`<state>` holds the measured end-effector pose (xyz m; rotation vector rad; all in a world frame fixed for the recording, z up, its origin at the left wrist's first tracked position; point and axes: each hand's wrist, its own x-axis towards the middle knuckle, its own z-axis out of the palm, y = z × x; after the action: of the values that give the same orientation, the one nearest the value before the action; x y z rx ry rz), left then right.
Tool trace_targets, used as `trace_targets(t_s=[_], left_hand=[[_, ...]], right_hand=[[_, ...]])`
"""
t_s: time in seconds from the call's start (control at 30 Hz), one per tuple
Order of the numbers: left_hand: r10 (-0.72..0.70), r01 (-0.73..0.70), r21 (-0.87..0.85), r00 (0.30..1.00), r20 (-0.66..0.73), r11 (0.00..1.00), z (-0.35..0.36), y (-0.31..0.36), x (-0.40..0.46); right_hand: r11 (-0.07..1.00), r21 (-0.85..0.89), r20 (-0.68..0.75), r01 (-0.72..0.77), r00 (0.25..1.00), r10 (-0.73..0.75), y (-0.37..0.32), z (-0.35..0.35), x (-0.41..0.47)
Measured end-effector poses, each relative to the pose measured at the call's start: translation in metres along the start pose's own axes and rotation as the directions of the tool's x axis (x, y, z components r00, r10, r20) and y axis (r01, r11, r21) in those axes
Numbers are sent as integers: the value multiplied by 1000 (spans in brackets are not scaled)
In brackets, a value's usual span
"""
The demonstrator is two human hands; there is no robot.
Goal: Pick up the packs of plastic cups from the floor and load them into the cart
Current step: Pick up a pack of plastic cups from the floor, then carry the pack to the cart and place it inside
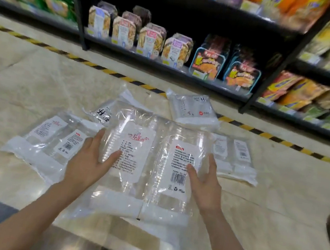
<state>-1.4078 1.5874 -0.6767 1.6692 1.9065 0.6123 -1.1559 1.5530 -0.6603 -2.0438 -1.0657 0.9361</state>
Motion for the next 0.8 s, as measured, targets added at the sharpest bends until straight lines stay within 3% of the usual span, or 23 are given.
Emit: trace_targets(t_s=[0.27, 0.5, 0.8], left_hand=[[199, -202, -21, 975, -98, 979, -178, 236, -44], [412, -424, -47, 897, -160, 904, -315, 419, -109], [549, -569, -35, 806, -221, 822, -355, 572, -162]], right_hand=[[983, -1, -219, 184, 959, -179, -191, -218, -90], [961, -60, -353, 269, 895, -273, -326, -408, -187], [928, -70, -443, 366, 822, -358, -362, -550, -252]])
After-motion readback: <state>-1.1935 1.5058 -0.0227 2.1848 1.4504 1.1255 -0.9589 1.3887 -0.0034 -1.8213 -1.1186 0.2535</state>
